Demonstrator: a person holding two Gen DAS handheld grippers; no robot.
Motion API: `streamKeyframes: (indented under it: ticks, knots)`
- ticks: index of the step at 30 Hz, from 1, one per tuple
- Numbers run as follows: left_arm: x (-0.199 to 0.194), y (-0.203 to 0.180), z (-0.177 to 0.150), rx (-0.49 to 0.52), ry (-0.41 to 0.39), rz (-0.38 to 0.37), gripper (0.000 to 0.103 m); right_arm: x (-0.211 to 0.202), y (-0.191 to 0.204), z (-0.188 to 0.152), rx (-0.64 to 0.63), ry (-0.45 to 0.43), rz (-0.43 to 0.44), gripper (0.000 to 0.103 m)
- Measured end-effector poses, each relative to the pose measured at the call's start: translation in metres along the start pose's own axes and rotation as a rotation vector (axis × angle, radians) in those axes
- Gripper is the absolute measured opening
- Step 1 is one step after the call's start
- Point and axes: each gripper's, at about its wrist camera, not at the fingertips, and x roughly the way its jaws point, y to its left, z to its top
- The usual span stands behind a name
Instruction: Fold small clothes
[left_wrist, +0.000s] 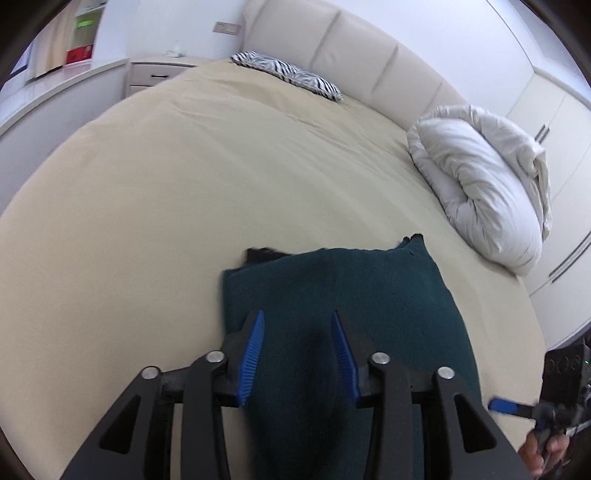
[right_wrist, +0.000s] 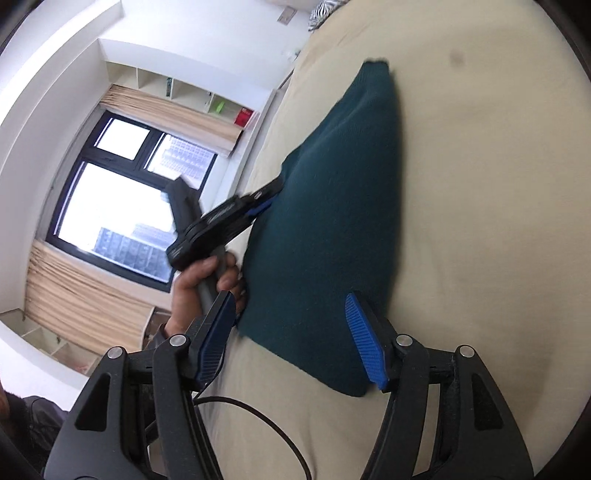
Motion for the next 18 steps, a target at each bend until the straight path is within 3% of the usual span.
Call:
streamKeyframes:
  ticks: [1, 2, 6, 9, 14, 18]
  knots:
    - [-0.011, 0.009, -0.006, -0.032, -0.005, -0.008, 0.058, -0.008, -0.003, 0.005, 0.004, -0.020, -0.023, 0.071]
    - [-0.017, 0.016, -0.011, -0.057, 0.000, -0.016, 0.060, -0.016, -0.006, 0.008, 0.010, -0.041, -0.044, 0.075]
    - [-0.027, 0.041, -0.030, -0.147, 0.096, -0.108, 0.061, -0.022, -0.018, 0.022, 0.060, -0.070, -0.065, 0.078]
    - [-0.015, 0.049, -0.037, -0.196, 0.171, -0.171, 0.062, -0.013, -0.023, 0.031, 0.076, -0.039, -0.068, 0.078]
    - [-0.007, 0.059, -0.035, -0.275, 0.197, -0.235, 0.065, 0.020, -0.039, 0.044, 0.143, 0.028, -0.100, 0.078]
    - [0.004, 0.062, -0.033, -0.319, 0.242, -0.279, 0.065, 0.031, -0.039, 0.046, 0.152, 0.038, -0.070, 0.078]
